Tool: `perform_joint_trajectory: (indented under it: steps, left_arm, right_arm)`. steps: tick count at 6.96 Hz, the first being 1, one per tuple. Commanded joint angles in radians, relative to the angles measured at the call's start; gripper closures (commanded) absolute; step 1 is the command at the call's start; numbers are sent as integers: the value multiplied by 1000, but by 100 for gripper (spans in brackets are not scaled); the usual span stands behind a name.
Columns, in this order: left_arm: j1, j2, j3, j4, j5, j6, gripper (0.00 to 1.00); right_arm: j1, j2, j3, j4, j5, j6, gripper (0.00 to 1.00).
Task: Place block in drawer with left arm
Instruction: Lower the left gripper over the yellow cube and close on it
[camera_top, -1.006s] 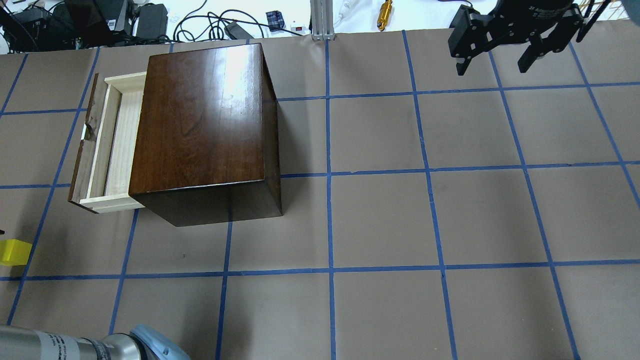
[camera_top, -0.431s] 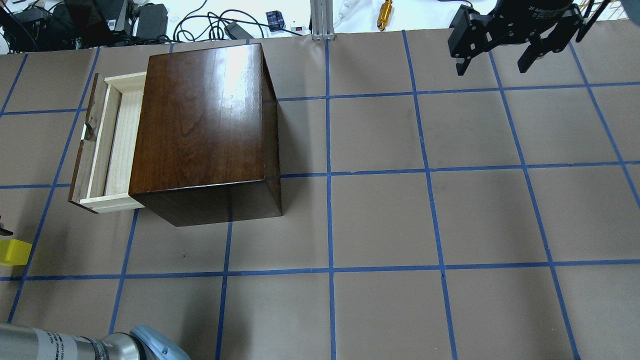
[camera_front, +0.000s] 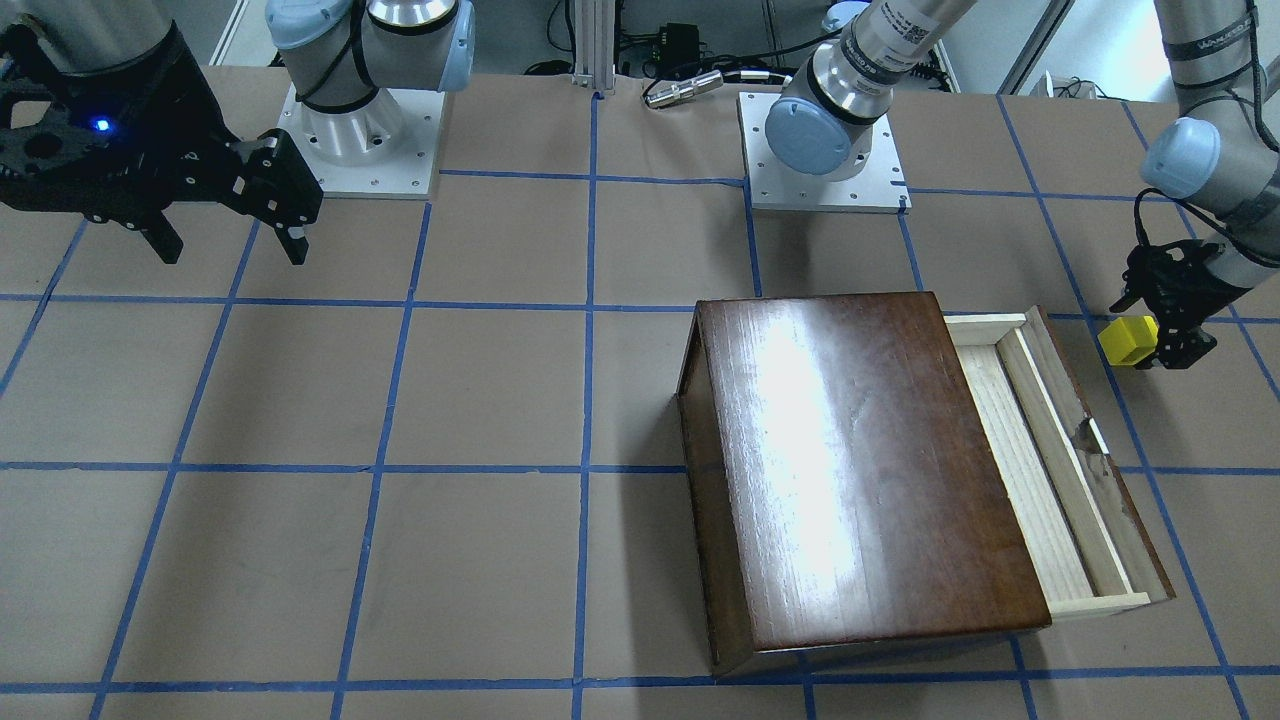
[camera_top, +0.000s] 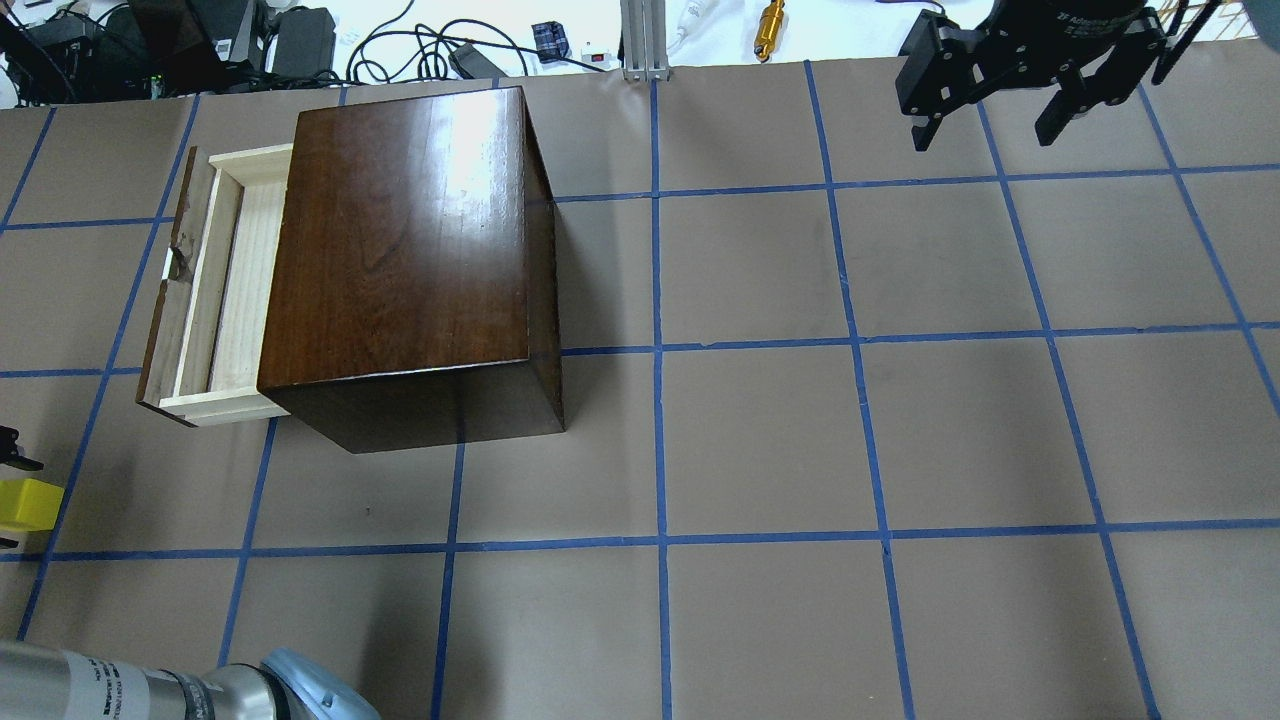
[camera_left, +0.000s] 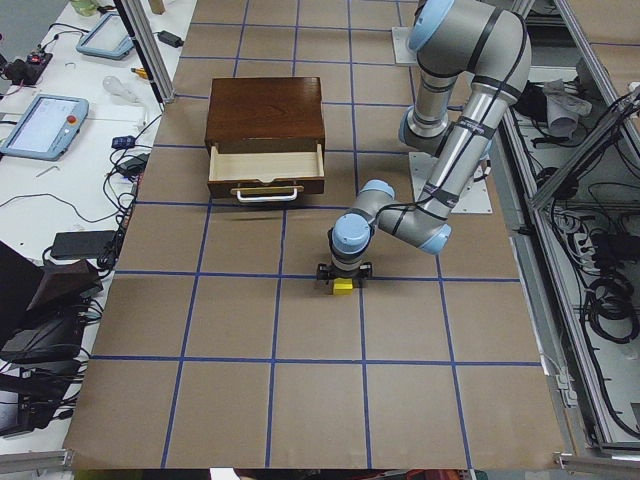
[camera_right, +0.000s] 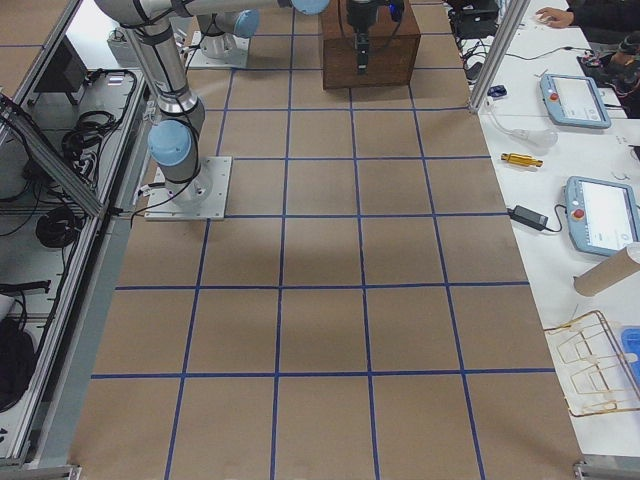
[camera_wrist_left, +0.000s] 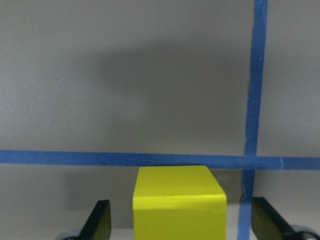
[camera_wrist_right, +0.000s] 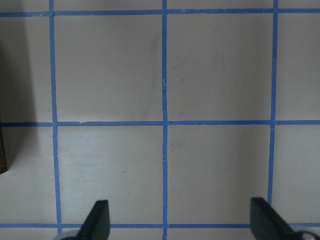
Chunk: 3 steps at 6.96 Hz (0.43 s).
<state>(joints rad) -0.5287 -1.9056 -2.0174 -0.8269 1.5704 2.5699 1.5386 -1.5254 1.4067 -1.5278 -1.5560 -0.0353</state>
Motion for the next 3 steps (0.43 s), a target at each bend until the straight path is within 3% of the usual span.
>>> perform_joint_trajectory:
  steps: [1,3]
  left_arm:
    - [1,-6,0,2,-1,4,0]
    - [1,-7,3,3,2,4,0]
  right_arm:
    - [0,1,0,0,0,0,0]
    - [0,-1,0,0,-1,0,0]
